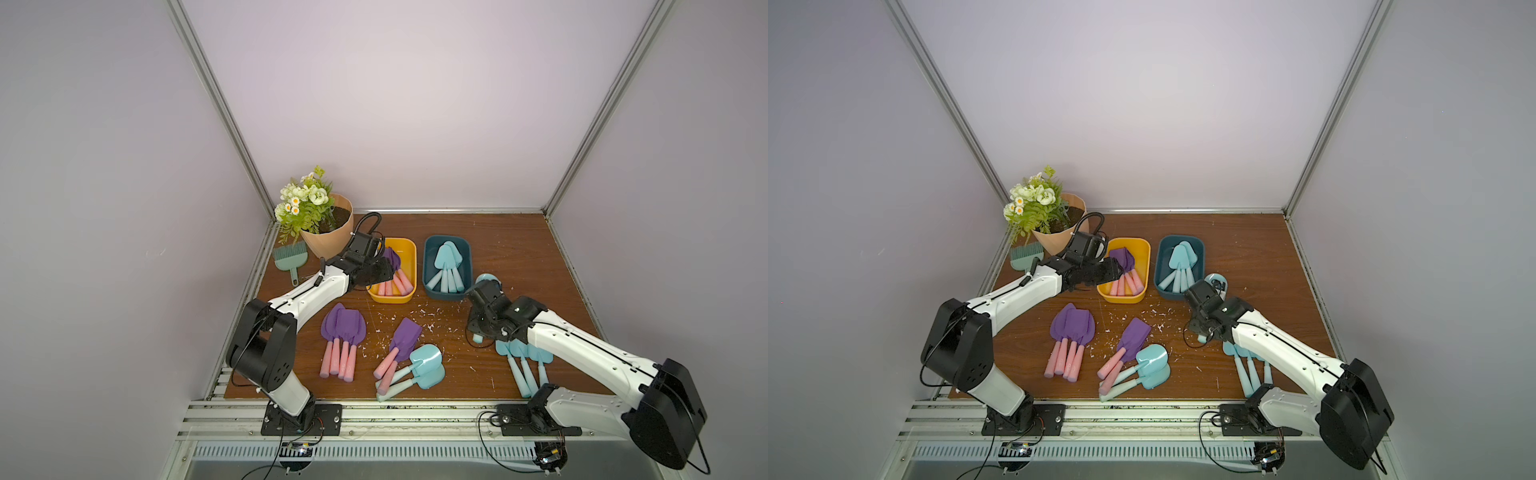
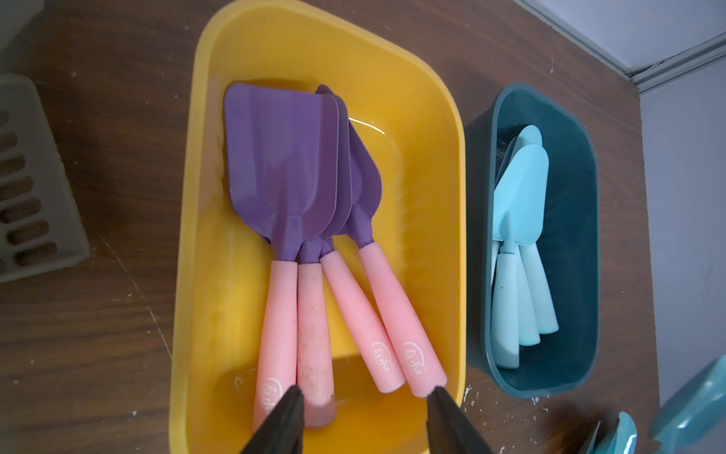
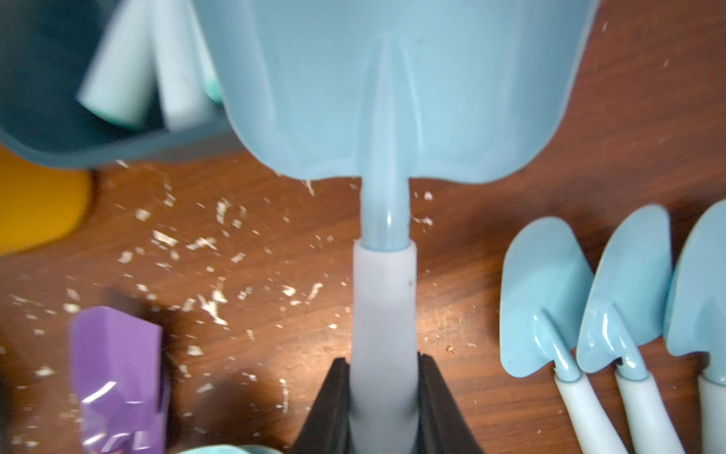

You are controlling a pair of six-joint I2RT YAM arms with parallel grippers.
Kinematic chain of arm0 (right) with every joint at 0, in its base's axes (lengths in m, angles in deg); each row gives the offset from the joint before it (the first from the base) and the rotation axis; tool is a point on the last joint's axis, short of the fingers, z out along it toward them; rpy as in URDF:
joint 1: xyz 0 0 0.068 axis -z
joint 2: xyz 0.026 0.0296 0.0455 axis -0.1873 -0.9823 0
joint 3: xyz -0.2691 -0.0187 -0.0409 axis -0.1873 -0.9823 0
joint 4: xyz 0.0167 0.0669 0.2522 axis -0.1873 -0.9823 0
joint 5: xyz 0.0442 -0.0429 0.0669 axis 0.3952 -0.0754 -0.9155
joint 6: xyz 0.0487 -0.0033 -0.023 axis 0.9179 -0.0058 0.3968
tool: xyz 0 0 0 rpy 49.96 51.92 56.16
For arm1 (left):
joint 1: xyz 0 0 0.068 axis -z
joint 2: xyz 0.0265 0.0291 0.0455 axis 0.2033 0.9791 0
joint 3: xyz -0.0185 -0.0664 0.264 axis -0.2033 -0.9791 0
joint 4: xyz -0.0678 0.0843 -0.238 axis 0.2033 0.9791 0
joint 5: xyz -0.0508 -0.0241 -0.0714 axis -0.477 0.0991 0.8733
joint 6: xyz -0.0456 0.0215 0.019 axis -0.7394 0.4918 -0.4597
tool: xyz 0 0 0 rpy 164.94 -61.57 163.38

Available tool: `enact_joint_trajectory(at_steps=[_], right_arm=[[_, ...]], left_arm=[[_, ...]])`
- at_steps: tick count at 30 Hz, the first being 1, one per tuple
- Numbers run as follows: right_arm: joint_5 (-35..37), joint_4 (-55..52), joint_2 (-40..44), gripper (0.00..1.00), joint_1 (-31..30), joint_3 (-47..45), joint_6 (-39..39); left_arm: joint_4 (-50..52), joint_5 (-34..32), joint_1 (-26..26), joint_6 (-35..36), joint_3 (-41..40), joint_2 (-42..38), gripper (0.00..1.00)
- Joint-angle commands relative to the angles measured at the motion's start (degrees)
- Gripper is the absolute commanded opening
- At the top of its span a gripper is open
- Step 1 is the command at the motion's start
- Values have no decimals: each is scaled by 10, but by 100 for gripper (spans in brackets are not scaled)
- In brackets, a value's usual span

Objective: Sort the small shovels by color and place them into the storage box
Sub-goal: Pick up the shovel from the center of the board, then place the shovel in the storage box.

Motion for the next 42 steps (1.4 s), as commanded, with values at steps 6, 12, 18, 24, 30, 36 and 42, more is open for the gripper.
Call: enact_joint_trajectory(at_steps=[6, 12, 18, 24, 30, 36, 42], right_arm=[[-70, 82, -180, 9, 58, 231, -163], [-133, 73, -328, 10, 66, 351, -186], [-163, 73, -403, 11, 71, 377, -180], [-168, 80, -427, 12, 78, 370, -177], [-168, 79, -440, 25, 81, 374, -174], [-167, 80, -450, 28, 86, 373, -167], [-163, 82, -448, 30, 87, 368, -165]], left_arm=[[-14, -10, 3, -15, -54, -38, 53], [0, -21, 3, -10, -73, -61, 53], [53, -45, 3, 41, -72, -88, 54], [83, -29, 8, 76, -93, -113, 54], [120, 16, 17, 103, -111, -119, 54], [145, 55, 41, 111, -137, -145, 55], [176, 67, 77, 115, -149, -158, 56]])
